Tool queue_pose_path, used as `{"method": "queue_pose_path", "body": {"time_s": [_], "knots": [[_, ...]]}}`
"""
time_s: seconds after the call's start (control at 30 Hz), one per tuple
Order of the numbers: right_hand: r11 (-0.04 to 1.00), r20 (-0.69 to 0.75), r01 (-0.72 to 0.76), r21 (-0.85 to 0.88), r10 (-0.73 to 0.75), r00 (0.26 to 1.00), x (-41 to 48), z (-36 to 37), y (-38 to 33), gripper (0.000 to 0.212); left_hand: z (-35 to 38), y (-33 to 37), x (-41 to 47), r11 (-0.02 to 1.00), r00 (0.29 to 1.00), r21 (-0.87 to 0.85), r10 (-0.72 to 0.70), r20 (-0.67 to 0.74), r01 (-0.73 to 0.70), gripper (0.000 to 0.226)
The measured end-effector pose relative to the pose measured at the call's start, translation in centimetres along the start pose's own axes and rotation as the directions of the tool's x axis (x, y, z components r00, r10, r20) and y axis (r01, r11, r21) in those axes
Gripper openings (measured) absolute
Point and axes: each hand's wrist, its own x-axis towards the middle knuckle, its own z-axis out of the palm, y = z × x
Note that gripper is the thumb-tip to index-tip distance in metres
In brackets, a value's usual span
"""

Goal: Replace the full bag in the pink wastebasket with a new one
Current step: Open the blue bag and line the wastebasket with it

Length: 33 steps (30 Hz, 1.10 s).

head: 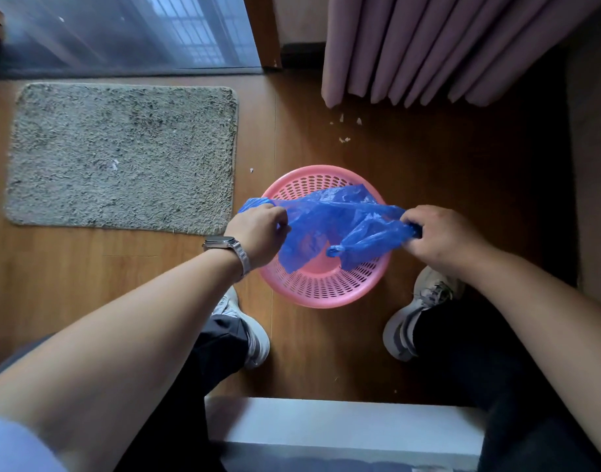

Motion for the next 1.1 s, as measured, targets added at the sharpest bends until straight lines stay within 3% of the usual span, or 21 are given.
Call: {"method": "queue_pose_path", "body": {"time_s": [0.1,0.23,0.33,0.4,0.57,0.7,0.77,0.83,0.9,1.0,1.1], "knots": [[0.995,0.033,-0.079,-0.055,0.081,0.996,0.3,-0.4,0.7,0.012,0.0,0.0,-0.1,0.989,0.997,-0.124,0.073,-0.024,-0.076,0.011],[0.994,-0.052,-0.056,-0.089,0.051,0.997,0.9,-2.0,0.3,0.043,-0.7,0.1,-0.4,0.945,0.99,-0.296,0.125,-0.067,-0.139,0.009],[0.993,-0.254,0.11,-0.041,-0.116,0.96,1.1,-3.7,-1.9,0.037,-1.4,0.7,-1.0,0.925,0.988,-0.348,0.129,-0.086,-0.152,0.015],[0.969,-0.317,0.248,0.014,-0.231,0.92,1.1,-3.6,-4.1,0.027,-1.9,1.1,-1.6,0.912,0.986,-0.377,0.139,-0.09,-0.163,0.012],[0.874,-0.116,0.486,0.021,-0.48,0.869,-0.1,1.1,-9.1,0.028,-2.9,1.8,-3.6,0.885,0.977,-0.417,0.166,-0.131,-0.206,0.011],[0.784,-0.175,0.614,-0.091,-0.62,0.765,-0.1,2.2,-11.4,0.021,-3.1,2.3,-5.3,0.857,0.985,-0.485,0.139,-0.104,-0.172,0.014],[0.762,-0.144,0.642,-0.082,-0.647,0.749,-0.1,2.3,-11.9,0.02,-2.7,1.6,-5.5,0.871,0.994,-0.479,0.083,-0.065,-0.104,0.024],[0.792,-0.065,0.609,-0.032,-0.61,0.79,-0.4,2.8,-11.8,0.022,-2.2,1.0,-5.4,0.884,0.999,-0.464,0.033,-0.033,-0.045,0.023],[0.852,0.036,0.521,-0.047,-0.52,0.854,-0.5,3.6,-11.0,0.025,-1.9,0.8,-5.2,0.889,1.0,-0.458,0.013,-0.014,-0.018,0.008],[0.914,0.154,0.355,-0.197,-0.329,0.932,0.0,4.5,-9.2,0.034,-1.7,0.8,-4.8,0.891,0.998,-0.45,0.061,-0.027,-0.066,0.005],[0.926,0.145,0.26,-0.273,-0.228,0.963,0.6,4.5,-7.7,0.038,-2.5,0.5,-4.5,0.87,0.988,-0.469,0.147,-0.043,-0.15,0.005]]}}
